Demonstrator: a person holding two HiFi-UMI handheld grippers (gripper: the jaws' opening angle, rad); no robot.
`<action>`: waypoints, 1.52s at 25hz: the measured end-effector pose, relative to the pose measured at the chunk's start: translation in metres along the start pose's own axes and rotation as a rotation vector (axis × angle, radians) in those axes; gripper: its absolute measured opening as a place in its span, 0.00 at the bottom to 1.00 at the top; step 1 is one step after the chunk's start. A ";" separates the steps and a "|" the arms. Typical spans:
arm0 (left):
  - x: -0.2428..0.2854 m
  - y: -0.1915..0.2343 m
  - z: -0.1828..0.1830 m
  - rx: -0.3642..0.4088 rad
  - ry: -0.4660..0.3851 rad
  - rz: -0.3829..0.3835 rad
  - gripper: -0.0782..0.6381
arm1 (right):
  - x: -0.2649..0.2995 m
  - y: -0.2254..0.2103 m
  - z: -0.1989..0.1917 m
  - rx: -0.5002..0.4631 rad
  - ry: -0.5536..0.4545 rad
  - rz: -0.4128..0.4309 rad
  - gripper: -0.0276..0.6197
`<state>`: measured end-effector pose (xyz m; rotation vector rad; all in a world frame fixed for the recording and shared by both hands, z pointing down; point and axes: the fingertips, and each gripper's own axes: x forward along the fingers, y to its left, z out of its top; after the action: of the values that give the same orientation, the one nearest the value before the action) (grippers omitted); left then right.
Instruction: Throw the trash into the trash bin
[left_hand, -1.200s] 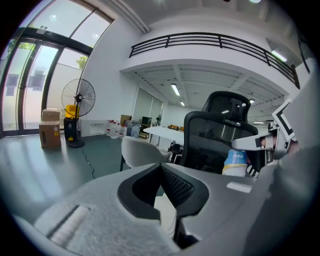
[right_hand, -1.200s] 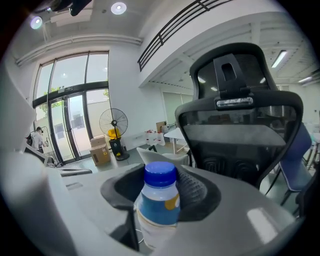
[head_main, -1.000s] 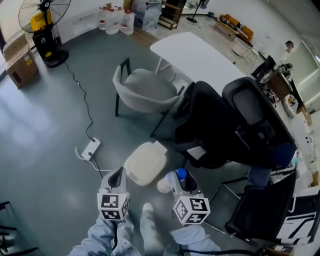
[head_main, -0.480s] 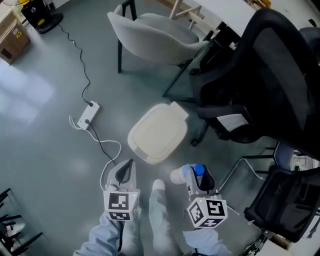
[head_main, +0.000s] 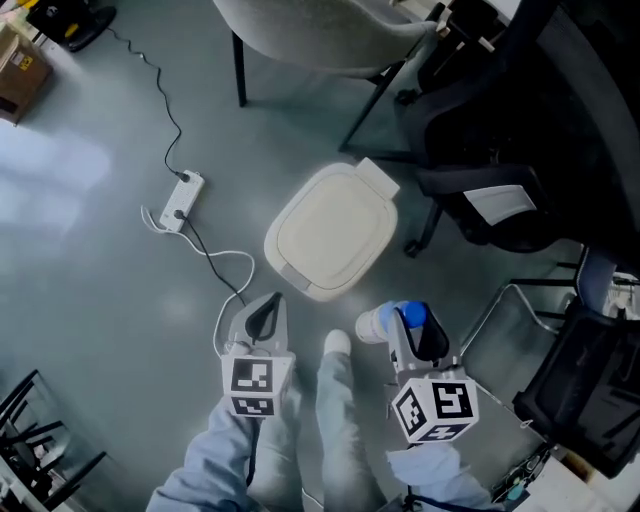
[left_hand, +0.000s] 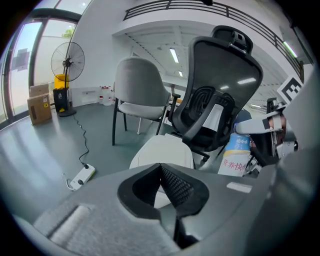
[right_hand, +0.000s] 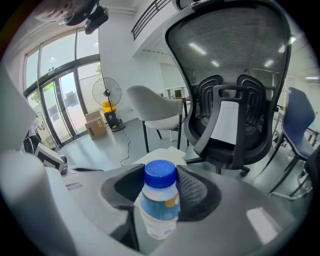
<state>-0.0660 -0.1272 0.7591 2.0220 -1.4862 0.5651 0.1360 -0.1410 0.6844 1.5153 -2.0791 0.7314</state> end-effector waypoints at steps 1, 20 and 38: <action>0.005 0.000 -0.003 0.002 0.006 0.000 0.12 | 0.001 0.000 0.000 -0.005 -0.002 0.004 0.35; 0.065 0.001 -0.053 0.019 0.132 0.020 0.12 | 0.013 -0.034 -0.016 0.016 0.006 -0.011 0.35; 0.080 0.004 -0.079 0.087 0.231 0.035 0.12 | 0.009 -0.040 -0.020 0.048 0.010 -0.001 0.35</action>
<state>-0.0468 -0.1334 0.8698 1.9237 -1.3812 0.8598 0.1728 -0.1441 0.7110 1.5355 -2.0666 0.7926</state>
